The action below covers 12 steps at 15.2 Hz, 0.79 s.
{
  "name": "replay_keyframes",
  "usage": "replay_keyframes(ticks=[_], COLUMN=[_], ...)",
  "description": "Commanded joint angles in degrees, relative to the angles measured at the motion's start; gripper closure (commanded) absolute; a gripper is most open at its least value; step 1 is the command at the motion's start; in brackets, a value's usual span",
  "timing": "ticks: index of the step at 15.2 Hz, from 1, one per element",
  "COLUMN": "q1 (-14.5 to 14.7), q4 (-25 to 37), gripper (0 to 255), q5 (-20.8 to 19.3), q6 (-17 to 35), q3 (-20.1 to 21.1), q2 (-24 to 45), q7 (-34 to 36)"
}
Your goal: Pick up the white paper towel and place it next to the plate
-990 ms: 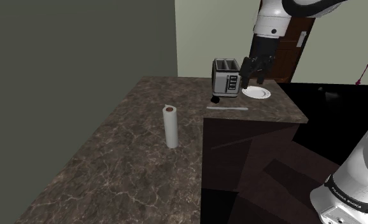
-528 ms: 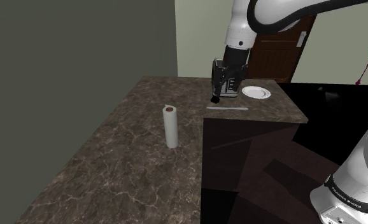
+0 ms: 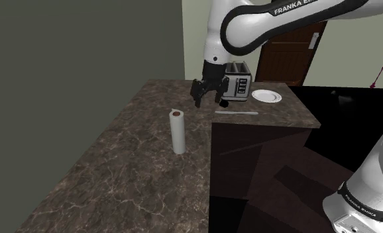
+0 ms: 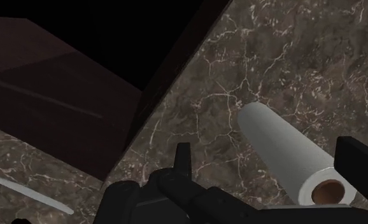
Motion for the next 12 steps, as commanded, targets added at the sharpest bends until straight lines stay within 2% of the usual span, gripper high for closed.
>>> replay_keyframes(ticks=[1, 8, 12], q1=[0.57, 4.07, 4.42], q4=[3.14, 16.57, 15.37], gripper=[0, 0, 0], q5=[-1.66, -8.71, -9.35], q6=[1.48, 3.37, 5.93], q3=[1.13, 2.47, 2.28], q2=[4.18, 18.86, 20.31], q7=[2.69, 10.73, 11.13])
